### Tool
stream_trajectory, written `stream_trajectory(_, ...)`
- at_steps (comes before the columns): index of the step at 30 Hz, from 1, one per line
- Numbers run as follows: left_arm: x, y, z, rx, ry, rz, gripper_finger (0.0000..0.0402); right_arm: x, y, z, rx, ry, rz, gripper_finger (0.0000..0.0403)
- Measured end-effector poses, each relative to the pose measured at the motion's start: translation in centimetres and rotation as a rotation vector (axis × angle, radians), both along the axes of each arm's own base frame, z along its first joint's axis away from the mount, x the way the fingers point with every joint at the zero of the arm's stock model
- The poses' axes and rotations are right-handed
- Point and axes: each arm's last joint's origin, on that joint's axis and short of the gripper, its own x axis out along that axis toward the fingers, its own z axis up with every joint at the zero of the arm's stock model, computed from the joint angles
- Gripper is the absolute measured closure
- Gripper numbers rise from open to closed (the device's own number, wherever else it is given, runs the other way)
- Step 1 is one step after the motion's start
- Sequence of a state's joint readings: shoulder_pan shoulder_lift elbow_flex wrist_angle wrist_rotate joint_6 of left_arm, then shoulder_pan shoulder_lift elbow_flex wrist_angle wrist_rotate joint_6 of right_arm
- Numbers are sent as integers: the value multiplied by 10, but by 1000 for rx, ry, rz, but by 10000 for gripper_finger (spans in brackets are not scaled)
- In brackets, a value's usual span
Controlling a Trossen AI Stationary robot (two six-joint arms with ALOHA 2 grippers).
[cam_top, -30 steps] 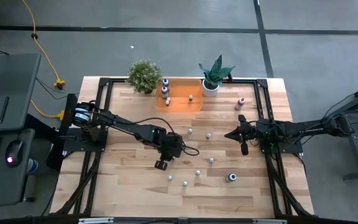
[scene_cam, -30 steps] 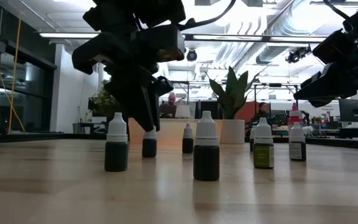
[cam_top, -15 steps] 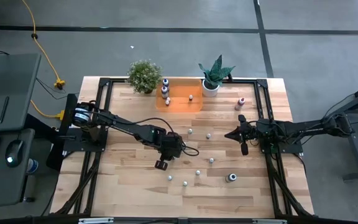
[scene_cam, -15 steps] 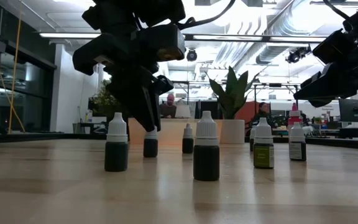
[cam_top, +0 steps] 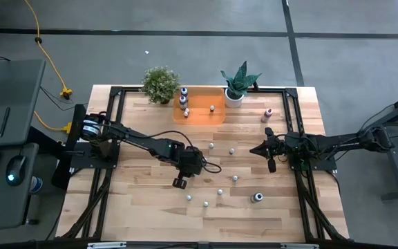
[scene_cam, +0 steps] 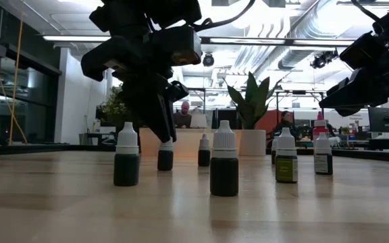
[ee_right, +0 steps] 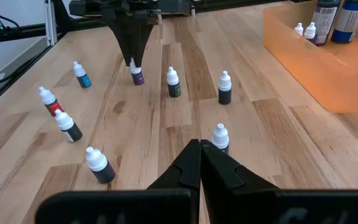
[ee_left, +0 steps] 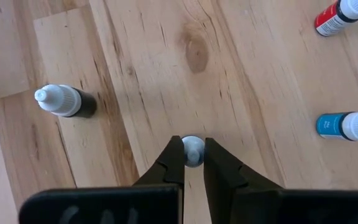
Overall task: Pick & Place food coloring
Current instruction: Put the left small violet bottle into the bin
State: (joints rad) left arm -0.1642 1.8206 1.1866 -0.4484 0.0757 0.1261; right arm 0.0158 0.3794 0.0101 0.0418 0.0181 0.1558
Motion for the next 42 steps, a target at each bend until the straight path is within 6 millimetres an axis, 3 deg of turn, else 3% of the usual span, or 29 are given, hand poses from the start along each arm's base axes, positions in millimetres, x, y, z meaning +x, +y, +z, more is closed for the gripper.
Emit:
stream_trajectory(17,-2,1,3,27,9,14,383,0,0,0,0,0,0,402)
stream_trajectory(27,8,7,38,50,31,24,383,0,0,0,0,0,0,402)
stream_trajectory(36,12,30,81,17,97,406,383,0,0,0,0,0,0,402)
stream_trajectory(42,9,53,95,-35,140,629,383,0,0,0,0,0,0,402)
